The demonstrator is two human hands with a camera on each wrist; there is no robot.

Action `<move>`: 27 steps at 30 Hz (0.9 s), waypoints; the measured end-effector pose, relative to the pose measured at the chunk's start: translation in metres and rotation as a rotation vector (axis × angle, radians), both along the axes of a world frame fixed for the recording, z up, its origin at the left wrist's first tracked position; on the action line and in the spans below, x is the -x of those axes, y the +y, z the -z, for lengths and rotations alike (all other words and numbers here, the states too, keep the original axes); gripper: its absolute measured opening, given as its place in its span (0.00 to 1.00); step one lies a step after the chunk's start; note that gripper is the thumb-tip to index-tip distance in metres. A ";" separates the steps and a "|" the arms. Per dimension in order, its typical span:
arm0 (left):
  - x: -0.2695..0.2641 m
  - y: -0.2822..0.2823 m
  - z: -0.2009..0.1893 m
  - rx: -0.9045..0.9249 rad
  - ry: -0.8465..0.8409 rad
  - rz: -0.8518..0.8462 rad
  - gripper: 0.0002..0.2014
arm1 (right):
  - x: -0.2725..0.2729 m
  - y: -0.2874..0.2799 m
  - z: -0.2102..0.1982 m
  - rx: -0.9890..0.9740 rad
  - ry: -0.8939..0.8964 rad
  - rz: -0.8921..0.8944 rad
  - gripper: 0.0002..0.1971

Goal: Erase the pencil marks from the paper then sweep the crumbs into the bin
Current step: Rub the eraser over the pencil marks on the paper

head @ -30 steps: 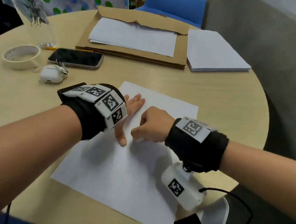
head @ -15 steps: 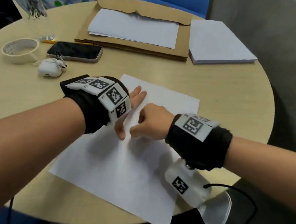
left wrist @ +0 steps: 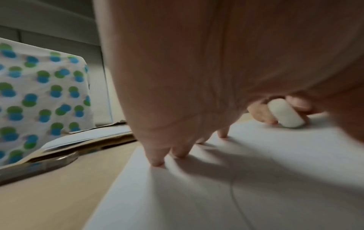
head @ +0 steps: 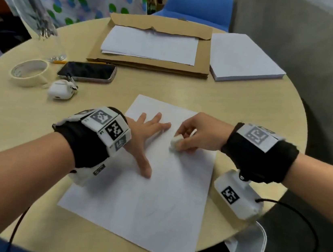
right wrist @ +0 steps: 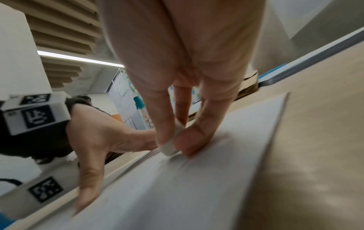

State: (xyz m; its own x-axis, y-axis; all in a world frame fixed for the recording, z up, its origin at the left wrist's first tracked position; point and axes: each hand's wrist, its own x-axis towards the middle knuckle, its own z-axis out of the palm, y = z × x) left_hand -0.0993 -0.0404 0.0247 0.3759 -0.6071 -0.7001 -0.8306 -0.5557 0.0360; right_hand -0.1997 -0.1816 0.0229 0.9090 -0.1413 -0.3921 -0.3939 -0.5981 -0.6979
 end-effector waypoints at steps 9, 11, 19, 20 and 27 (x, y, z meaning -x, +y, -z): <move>0.003 0.000 0.014 0.018 -0.057 0.059 0.68 | 0.011 0.023 0.000 0.253 0.053 -0.226 0.10; 0.002 0.000 0.014 0.007 -0.050 0.057 0.68 | 0.009 0.021 -0.004 0.238 0.112 -0.262 0.09; 0.004 0.000 0.014 0.019 -0.045 0.046 0.68 | 0.001 0.016 0.004 0.336 -0.042 -0.183 0.12; 0.003 0.000 0.014 0.016 -0.045 0.042 0.68 | 0.009 0.017 0.004 0.347 -0.006 -0.238 0.13; 0.004 0.000 0.013 0.018 -0.046 0.060 0.68 | -0.018 0.014 -0.005 0.364 -0.037 -0.150 0.12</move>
